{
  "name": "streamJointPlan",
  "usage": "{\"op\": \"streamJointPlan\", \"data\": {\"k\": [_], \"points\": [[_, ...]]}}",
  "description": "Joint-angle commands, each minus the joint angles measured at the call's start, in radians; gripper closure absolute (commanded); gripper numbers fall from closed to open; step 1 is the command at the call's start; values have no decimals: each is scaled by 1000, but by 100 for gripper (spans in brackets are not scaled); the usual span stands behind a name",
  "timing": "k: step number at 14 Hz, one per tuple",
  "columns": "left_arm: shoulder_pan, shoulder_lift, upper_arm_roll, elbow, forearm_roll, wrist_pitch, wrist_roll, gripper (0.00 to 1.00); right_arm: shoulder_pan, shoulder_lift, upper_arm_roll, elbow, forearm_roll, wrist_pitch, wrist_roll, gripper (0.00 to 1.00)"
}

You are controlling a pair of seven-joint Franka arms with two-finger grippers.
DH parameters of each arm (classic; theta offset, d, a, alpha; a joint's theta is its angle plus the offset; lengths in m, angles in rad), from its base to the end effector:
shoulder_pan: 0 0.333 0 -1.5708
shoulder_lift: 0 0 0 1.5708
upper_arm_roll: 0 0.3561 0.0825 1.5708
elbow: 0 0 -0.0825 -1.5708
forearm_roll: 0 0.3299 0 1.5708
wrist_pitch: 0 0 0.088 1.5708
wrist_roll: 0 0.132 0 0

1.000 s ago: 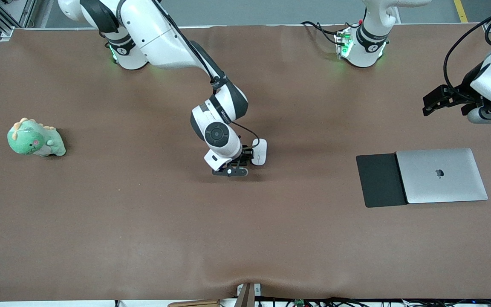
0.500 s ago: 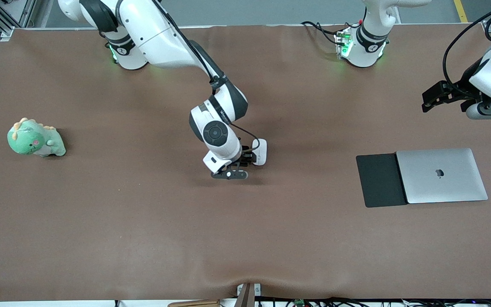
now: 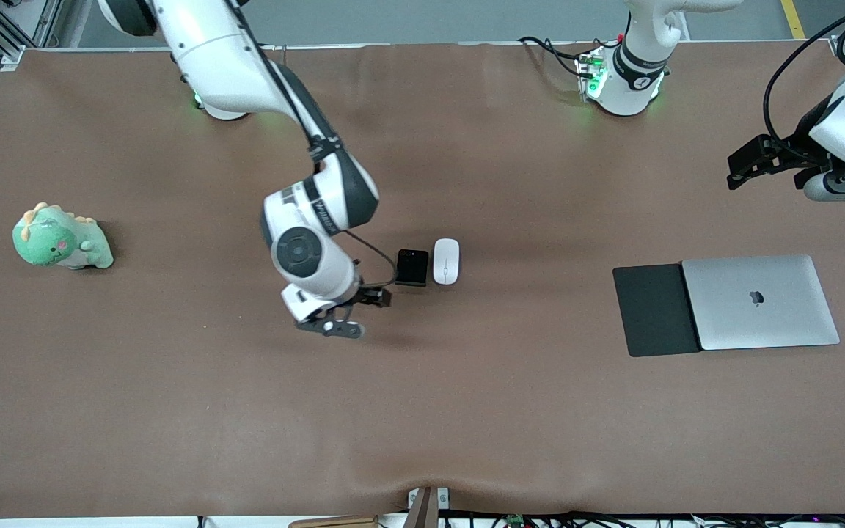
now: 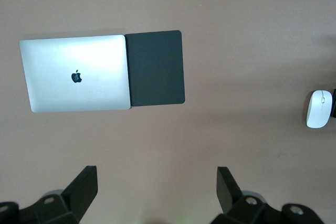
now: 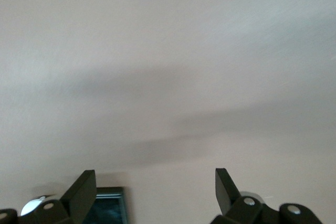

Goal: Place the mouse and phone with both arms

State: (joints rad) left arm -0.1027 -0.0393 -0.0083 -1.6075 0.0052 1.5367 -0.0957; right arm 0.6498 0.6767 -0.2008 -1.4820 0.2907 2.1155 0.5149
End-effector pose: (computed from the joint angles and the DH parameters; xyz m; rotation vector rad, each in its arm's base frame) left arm 0.4790 -0.0528 0.6407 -3.1324 0.0238 0.0482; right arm 0.6012 0.3422 0.3159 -3.0323 0.2720 0.1201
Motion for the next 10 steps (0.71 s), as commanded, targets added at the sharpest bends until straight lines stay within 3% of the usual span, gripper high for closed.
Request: {"op": "streamJointPlan", "data": {"k": [1, 7, 10], "points": [[9, -28, -10, -22, -16, -7, 5, 0, -99, -123, 18, -133, -15, -8, -126, 0], [11, -27, -10, -20, -16, -6, 2, 0, -278, -224, 14, -173, -19, -129, -277, 0], [11, -30, -9, -18, -16, -7, -1, 0, -346, -311, 4, -175, -97, -202, -285, 0]]}}
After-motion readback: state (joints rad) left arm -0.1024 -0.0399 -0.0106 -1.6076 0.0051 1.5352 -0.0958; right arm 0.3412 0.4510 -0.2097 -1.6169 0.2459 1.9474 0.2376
